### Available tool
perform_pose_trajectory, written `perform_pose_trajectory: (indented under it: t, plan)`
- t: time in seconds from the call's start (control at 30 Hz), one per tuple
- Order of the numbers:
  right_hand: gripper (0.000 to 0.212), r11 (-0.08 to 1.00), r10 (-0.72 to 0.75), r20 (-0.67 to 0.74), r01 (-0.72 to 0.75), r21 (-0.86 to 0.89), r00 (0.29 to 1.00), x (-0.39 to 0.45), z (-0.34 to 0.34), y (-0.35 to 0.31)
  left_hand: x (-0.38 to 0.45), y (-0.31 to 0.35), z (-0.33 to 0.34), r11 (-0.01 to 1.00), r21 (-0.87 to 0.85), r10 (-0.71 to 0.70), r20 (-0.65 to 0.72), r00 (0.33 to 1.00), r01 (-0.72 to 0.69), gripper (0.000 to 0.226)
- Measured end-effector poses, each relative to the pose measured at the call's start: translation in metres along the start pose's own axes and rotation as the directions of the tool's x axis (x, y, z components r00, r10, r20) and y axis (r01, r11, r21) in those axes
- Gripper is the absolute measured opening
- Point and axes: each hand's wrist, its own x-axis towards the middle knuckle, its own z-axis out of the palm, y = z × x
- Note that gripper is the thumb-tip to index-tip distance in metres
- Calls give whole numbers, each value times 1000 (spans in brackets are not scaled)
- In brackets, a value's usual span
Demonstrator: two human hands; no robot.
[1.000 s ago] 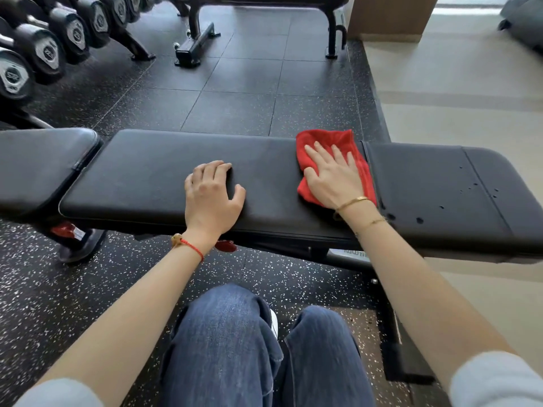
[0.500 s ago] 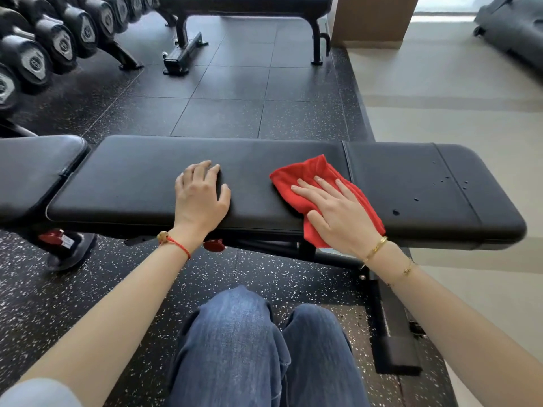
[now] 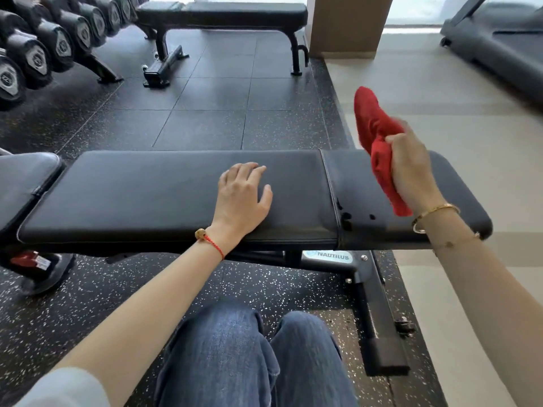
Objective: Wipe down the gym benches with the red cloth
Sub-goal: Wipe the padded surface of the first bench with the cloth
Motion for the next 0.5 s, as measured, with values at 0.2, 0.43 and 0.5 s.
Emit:
perform_pose_trajectory:
  t: [0.2, 0.43, 0.5]
  plan:
    - [51, 779, -36, 404, 278, -561, 914, -40, 26, 50, -5, 15, 23, 1000, 24, 19, 62, 998, -20, 44]
    - [59, 688, 34, 458, 311, -655, 888, -30, 42, 71, -7, 15, 28, 999, 29, 25, 43, 999, -26, 43]
    - [54, 693, 79, 427, 258, -674, 901, -12, 47, 71, -7, 15, 27, 999, 24, 26, 41, 999, -27, 43]
